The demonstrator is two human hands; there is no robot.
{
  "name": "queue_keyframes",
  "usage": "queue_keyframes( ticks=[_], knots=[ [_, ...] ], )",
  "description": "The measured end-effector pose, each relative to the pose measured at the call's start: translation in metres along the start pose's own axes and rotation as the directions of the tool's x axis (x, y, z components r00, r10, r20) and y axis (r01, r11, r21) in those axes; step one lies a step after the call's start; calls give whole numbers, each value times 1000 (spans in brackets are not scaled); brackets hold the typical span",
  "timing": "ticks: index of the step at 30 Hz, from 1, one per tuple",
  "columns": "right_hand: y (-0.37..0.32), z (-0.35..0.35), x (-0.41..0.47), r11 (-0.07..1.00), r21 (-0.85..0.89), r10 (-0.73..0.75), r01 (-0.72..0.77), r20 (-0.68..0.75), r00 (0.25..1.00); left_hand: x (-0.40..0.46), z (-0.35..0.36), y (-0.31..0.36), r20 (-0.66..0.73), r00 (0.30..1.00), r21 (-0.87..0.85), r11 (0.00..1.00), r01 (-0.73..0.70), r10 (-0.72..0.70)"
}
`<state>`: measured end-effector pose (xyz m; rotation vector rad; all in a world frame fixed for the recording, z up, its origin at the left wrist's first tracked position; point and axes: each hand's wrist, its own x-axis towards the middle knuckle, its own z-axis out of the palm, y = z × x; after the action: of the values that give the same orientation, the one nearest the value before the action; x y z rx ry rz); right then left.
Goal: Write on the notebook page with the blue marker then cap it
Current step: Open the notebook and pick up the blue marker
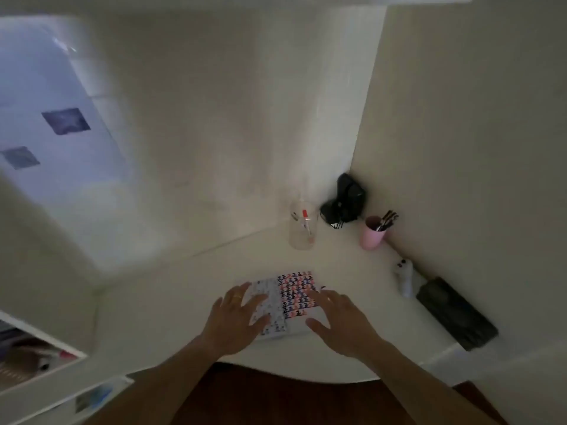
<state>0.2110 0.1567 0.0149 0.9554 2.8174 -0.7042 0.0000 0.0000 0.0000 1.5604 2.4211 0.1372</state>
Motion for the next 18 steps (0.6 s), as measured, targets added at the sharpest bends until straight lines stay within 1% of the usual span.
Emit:
queue_keyframes(
  ticks=[1, 6, 8, 11, 13, 16, 18],
  knots=[
    [7, 5, 7, 1000, -8, -8, 8, 3, 1000, 9, 9, -2, 13, 1000, -15, 1000, 3, -3],
    [58, 49, 49, 995, -96, -4, 4, 3, 1000, 55, 64, -4, -37, 999, -60, 998, -32, 29],
    [78, 73, 64, 994, -109, -4, 2, -18, 1000, 68, 91, -2, -94, 993, -55, 996, -72, 66],
    [104, 113, 85, 992, -126, -11, 0, -89, 996, 84, 135, -1, -161, 982, -21, 994, -104, 99],
    [119, 141, 96, 992, -122, -22, 4, -144, 989, 90, 165, -4, -200, 976, 1, 996, -93, 92],
    [138, 179, 103, 988, -145, -100, 57, -308, 946, 92, 200, -8, -287, 957, -5, 999, -53, 50],
    [144, 196, 102, 986, -155, -116, 58, -403, 908, 92, 214, -8, -348, 936, -5, 999, -54, 49]
  ],
)
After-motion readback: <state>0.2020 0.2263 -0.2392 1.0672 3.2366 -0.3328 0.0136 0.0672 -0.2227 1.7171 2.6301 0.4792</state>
